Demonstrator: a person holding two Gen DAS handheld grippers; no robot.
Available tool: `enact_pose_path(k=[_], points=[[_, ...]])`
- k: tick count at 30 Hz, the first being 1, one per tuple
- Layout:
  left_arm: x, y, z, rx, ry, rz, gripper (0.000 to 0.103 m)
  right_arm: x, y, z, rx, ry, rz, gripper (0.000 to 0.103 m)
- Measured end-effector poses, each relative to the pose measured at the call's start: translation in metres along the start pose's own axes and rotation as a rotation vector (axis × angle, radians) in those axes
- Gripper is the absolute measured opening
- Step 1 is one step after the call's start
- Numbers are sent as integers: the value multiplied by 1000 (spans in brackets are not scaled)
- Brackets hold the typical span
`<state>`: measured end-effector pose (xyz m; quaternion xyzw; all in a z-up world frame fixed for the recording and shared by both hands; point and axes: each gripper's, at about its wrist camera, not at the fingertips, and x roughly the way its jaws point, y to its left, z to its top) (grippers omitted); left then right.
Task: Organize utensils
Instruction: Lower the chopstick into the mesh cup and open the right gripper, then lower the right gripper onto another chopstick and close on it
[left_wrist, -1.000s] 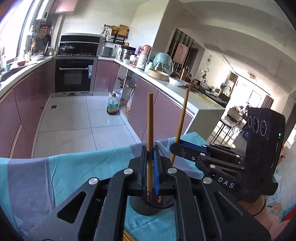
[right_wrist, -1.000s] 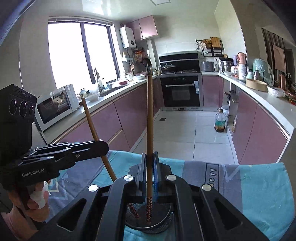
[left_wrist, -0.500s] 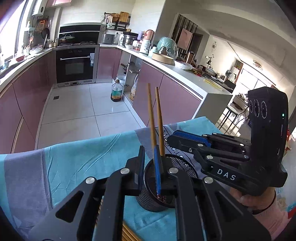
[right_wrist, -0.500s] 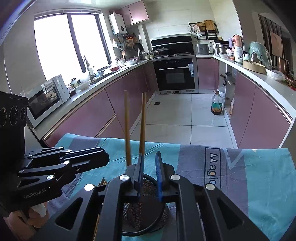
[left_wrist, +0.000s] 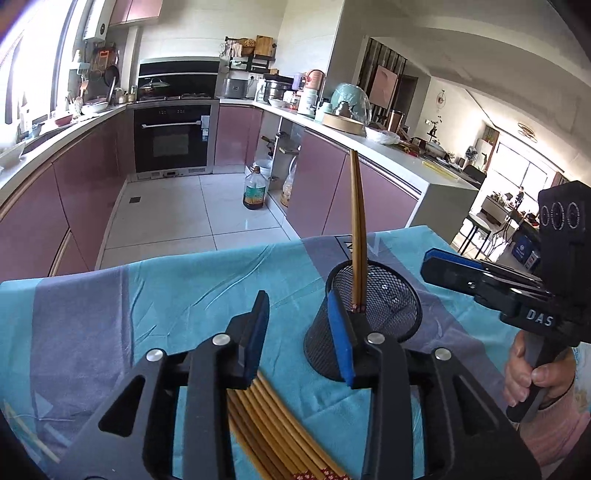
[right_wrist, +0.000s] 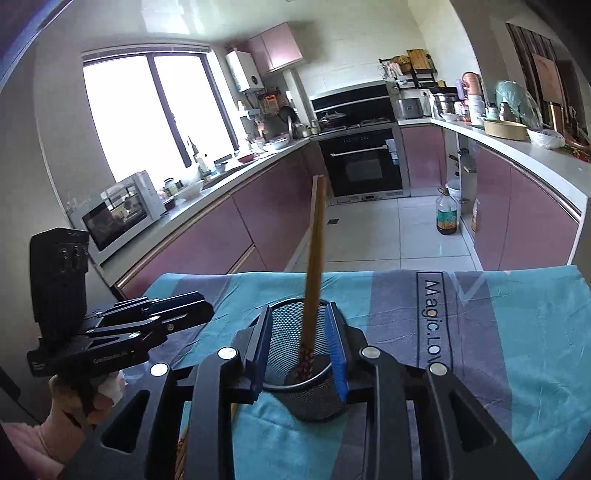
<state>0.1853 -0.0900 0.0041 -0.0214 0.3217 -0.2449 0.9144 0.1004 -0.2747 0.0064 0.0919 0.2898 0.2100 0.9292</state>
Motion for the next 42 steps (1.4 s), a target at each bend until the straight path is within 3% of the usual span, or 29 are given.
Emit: enact_pose_path(k=[6, 9, 16, 22, 42], points=[[-36, 20, -30, -25, -35, 104, 47, 4, 49, -29, -109, 79, 118, 28], [-46, 30, -51, -30, -11, 143, 53, 24, 63, -47, -134, 148, 117, 28], [-39, 46, -100, -55, 106, 182, 54, 68, 68, -77, -97, 294, 73, 28], [-28, 45, -122, -73, 159, 180, 54, 71, 73, -87, -100, 306, 32, 28], [-7, 29, -136, -72, 237, 181, 52, 87, 82, -96, -102, 329, -12, 28]])
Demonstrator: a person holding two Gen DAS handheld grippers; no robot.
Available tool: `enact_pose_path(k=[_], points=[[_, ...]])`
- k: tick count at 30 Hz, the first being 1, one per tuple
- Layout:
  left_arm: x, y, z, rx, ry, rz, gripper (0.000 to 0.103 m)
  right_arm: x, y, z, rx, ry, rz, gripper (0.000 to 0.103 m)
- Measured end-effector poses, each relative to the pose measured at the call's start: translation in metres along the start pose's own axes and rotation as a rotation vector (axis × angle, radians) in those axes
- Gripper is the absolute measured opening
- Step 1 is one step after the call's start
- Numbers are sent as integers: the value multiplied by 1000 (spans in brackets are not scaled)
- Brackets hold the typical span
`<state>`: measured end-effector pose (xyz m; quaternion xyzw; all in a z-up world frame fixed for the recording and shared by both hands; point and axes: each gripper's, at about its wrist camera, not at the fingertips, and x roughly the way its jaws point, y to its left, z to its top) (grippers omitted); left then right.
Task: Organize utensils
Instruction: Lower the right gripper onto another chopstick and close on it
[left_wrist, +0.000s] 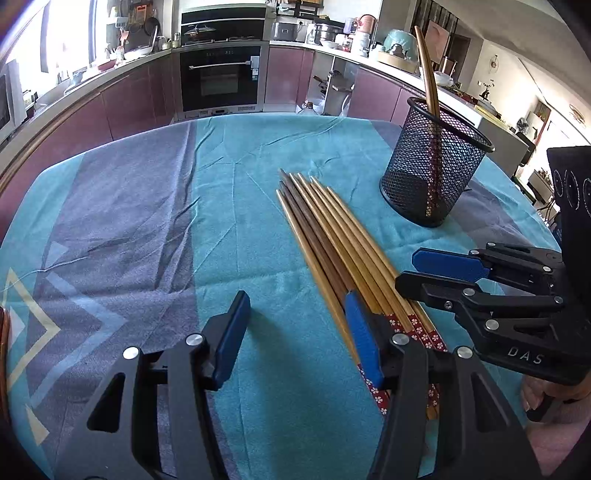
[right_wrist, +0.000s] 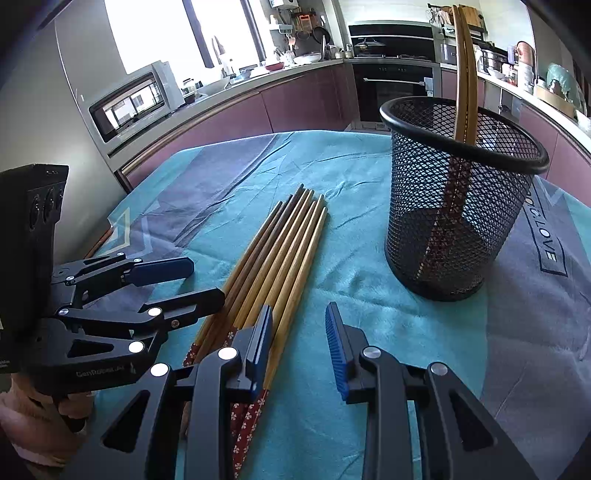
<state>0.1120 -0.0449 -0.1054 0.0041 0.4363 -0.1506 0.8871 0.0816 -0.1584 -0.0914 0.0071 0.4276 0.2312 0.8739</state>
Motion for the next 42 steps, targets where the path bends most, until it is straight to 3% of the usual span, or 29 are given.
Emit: enact_pose_path(k=[11, 15, 20, 34, 42], points=[[4, -3, 2, 25, 0, 21, 51, 2, -1, 0, -4, 0, -32, 28], [6, -3, 1, 36, 1, 18, 45, 2, -1, 0, -12, 5, -47, 28], [7, -2, -1, 67, 13, 37, 34, 2, -4, 0, -25, 16, -75, 19], [19, -2, 12, 57, 23, 38, 32, 12, -3, 10, -29, 19, -99, 19], [21, 1, 14, 12, 17, 37, 9, 11, -8, 11, -6, 19, -83, 9]])
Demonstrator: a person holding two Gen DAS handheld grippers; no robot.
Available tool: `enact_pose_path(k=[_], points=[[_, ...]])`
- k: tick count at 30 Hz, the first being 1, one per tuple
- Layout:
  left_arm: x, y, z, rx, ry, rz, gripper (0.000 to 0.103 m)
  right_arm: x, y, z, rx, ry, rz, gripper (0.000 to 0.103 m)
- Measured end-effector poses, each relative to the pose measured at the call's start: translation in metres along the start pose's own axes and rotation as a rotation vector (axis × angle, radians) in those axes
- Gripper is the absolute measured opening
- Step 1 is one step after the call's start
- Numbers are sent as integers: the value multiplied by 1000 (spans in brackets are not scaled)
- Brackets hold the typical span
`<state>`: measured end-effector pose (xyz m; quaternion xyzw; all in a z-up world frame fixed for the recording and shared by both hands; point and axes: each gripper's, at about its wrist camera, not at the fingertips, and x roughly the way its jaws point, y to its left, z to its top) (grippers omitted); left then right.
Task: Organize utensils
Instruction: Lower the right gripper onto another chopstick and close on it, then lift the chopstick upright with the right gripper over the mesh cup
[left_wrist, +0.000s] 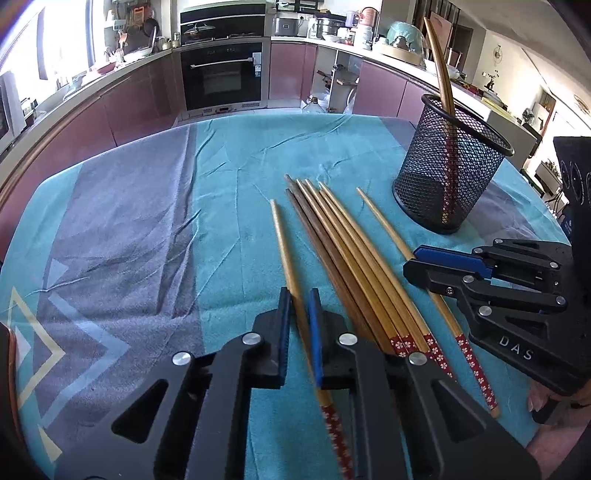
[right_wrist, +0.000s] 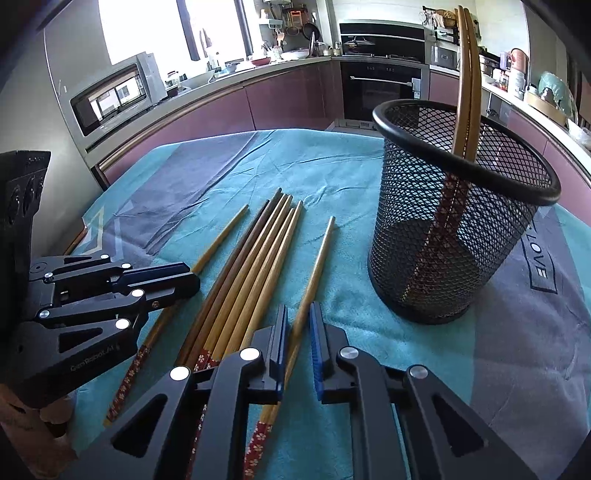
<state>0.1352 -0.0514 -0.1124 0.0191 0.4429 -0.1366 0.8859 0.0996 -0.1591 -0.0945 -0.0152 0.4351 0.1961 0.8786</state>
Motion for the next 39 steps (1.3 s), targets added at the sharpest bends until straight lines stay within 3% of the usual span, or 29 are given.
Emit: enact_pose_path(k=[18, 32, 39], points=[[2, 3, 0, -46, -2, 2, 8, -1, -3, 0, 11, -5, 3, 5], [-34, 7, 3, -75, -73, -61, 7, -35, -6, -2, 49, -92, 137, 5], [-57, 8, 5, -83, -120, -111, 7, -52, -1, 1, 41, -145, 160, 5]])
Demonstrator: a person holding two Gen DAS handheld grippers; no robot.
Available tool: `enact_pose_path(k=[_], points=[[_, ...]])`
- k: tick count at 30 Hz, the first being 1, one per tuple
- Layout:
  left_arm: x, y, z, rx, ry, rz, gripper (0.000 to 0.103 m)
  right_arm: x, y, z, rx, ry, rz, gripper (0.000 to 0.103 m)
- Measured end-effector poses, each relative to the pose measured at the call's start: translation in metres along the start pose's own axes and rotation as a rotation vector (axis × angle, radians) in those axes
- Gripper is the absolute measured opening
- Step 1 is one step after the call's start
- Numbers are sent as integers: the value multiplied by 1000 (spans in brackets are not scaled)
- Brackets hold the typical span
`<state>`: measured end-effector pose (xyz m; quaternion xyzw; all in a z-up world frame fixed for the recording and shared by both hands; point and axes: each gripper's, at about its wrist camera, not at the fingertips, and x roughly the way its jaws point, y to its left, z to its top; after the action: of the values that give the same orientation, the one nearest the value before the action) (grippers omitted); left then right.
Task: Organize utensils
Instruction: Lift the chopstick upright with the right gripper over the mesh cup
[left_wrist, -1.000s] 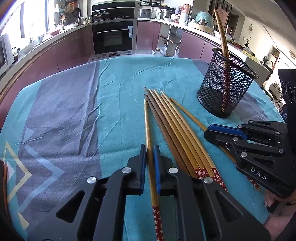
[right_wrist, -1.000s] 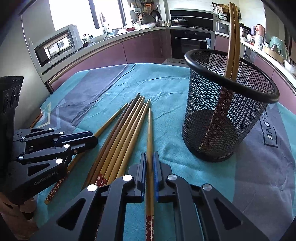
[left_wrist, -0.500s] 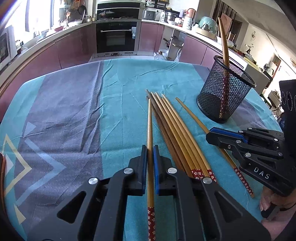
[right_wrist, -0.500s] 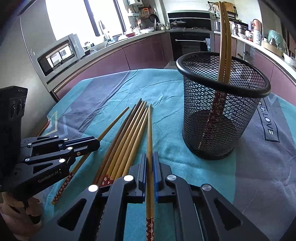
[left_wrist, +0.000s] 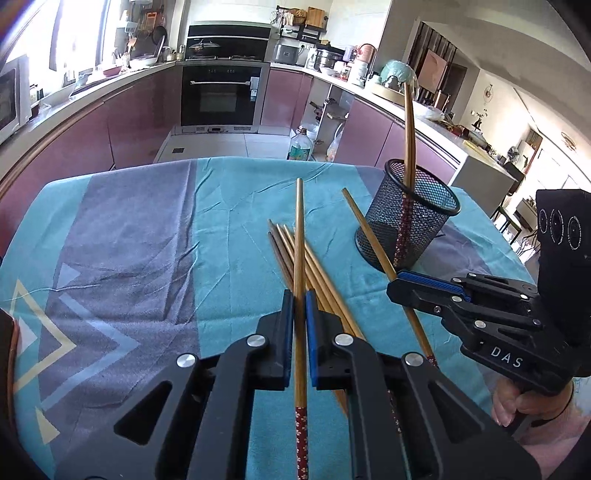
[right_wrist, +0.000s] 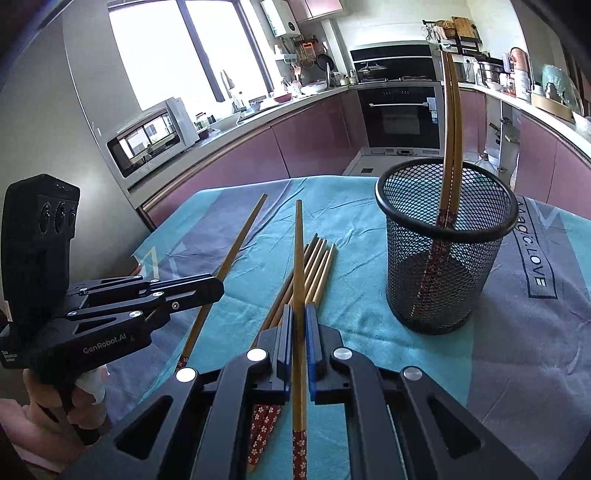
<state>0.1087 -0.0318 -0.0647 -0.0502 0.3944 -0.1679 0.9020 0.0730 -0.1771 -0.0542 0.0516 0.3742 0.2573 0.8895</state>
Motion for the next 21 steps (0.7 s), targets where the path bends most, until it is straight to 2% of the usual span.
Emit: enact_pose_path(k=[21], points=[[-53, -12, 23, 7, -115, -169, 7, -46, -5, 18, 9, -138, 31, 5]])
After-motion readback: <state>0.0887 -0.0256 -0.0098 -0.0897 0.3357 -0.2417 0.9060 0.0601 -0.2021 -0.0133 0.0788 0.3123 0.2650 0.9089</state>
